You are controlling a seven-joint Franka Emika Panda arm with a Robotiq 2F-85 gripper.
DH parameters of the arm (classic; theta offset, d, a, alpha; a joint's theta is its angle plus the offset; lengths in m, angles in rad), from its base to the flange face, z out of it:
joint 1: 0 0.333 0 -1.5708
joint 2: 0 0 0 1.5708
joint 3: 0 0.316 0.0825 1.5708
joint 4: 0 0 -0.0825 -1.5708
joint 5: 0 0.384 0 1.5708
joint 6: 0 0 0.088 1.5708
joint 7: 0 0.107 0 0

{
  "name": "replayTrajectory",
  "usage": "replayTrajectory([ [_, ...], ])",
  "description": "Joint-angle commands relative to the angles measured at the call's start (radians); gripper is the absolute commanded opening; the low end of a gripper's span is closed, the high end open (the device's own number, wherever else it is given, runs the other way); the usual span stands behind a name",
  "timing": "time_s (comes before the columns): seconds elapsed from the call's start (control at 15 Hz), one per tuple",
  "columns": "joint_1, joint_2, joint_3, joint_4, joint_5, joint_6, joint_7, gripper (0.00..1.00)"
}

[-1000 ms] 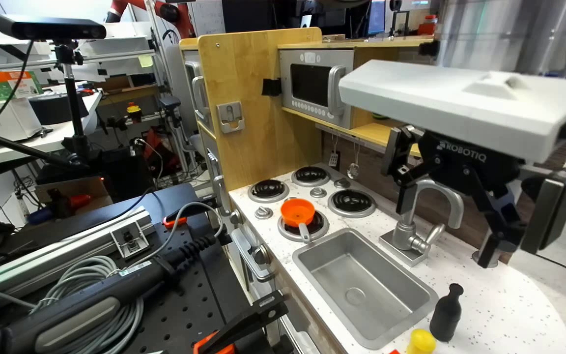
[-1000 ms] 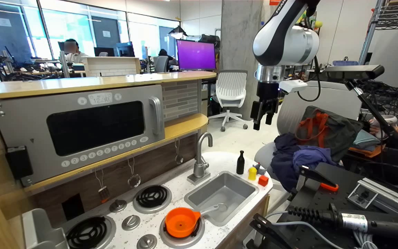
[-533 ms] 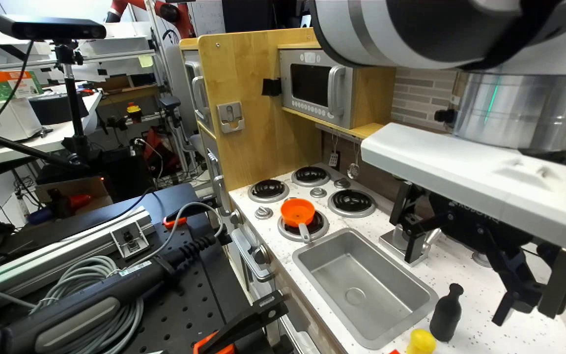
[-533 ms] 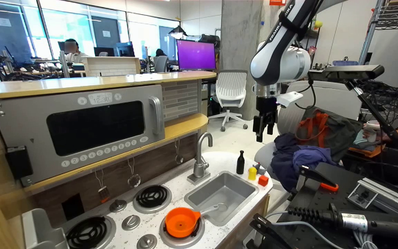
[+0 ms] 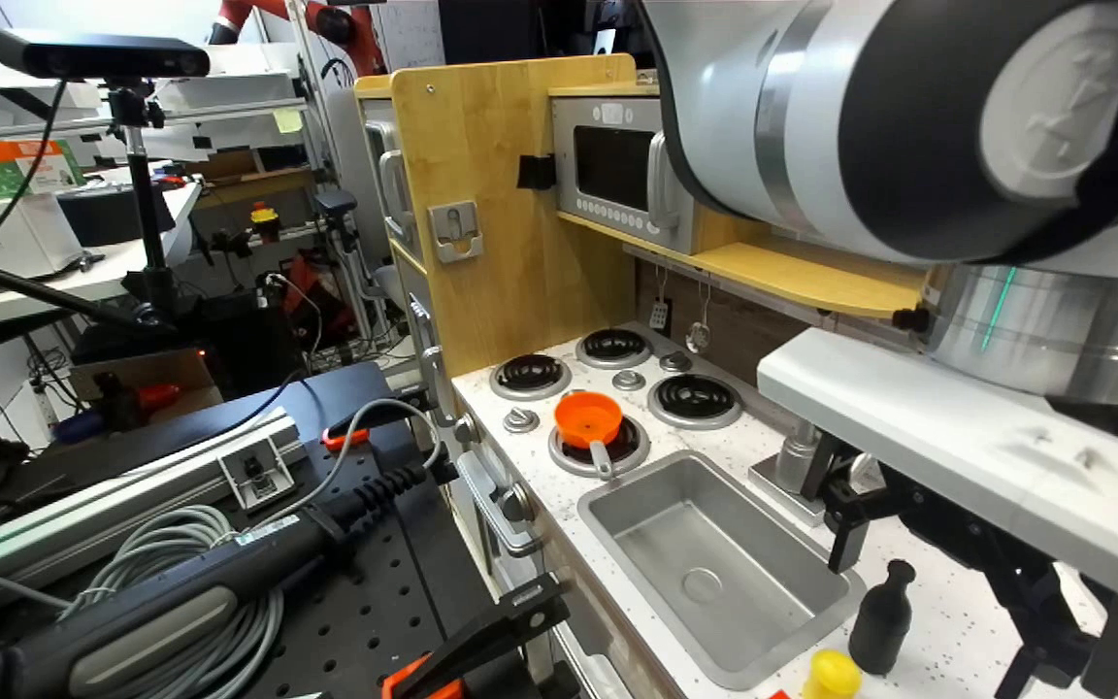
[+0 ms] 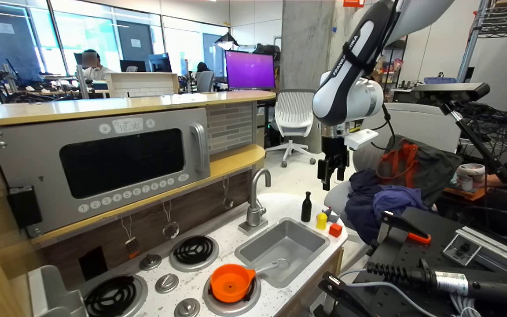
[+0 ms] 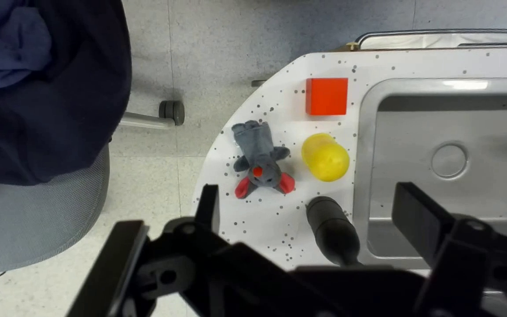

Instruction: Move the black bottle to the right

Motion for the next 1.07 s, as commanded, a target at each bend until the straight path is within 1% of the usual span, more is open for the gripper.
replayTrajectory([
  [0.0, 0.009, 0.09, -0.019, 0.097, -0.017, -0.012, 0.049, 1.0],
  [0.27, 0.011, 0.16, -0.018, 0.169, -0.012, -0.013, 0.076, 1.0],
  [0.4, 0.008, 0.176, -0.008, 0.188, -0.005, -0.012, 0.082, 1.0],
  [0.8, 0.005, 0.15, 0.053, 0.184, 0.006, -0.014, 0.043, 1.0],
  [1.0, 0.023, 0.163, 0.05, 0.193, -0.011, 0.001, 0.048, 0.98],
])
